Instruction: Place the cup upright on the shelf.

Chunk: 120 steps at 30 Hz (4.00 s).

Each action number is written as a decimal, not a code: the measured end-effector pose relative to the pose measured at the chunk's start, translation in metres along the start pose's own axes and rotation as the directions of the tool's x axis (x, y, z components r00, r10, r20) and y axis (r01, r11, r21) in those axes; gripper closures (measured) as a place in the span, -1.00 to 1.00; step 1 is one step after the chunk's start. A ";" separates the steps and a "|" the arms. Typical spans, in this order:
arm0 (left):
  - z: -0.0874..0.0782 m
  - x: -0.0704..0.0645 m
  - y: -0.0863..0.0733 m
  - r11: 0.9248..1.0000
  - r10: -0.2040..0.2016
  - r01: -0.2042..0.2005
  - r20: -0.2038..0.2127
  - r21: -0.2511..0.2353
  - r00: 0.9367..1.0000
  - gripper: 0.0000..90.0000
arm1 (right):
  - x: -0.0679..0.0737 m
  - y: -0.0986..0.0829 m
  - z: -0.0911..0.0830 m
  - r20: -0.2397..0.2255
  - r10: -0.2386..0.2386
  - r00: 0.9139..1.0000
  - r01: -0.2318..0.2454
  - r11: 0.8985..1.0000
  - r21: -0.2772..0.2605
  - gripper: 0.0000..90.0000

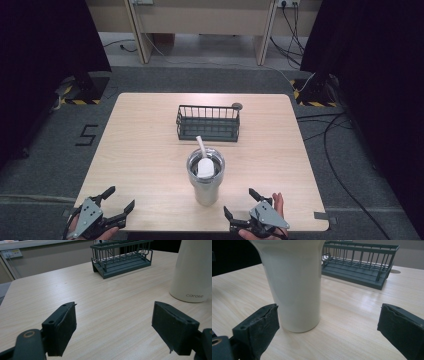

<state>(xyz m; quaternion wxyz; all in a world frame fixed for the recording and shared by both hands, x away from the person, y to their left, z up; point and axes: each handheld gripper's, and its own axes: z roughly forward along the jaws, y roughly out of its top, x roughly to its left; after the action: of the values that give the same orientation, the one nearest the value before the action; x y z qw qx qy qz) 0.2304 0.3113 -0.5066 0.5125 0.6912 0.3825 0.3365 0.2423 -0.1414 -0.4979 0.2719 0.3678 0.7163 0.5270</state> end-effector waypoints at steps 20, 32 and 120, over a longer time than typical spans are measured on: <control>0.000 -0.002 0.000 1.000 0.005 -0.005 0.010 -0.004 1.000 -0.58 | 0.015 0.009 0.010 -0.060 -0.034 0.998 0.034 0.999 0.001 -0.91; 0.000 -0.003 0.001 1.000 0.005 -0.005 0.014 -0.005 1.000 -0.58 | 0.025 0.018 0.028 -0.095 -0.057 0.994 0.057 0.998 -0.001 -0.91; 0.000 -0.008 0.004 0.999 0.010 -0.008 0.075 -0.035 0.997 -0.56 | 0.034 0.053 0.095 -0.082 -0.034 0.996 0.029 0.998 -0.057 -0.77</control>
<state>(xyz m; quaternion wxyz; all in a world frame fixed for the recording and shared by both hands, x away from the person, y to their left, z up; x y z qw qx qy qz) 0.2269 0.3034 -0.5035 0.5371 0.6961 0.3538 0.3192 0.3096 -0.0515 -0.4754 0.2605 0.3266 0.7175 0.5573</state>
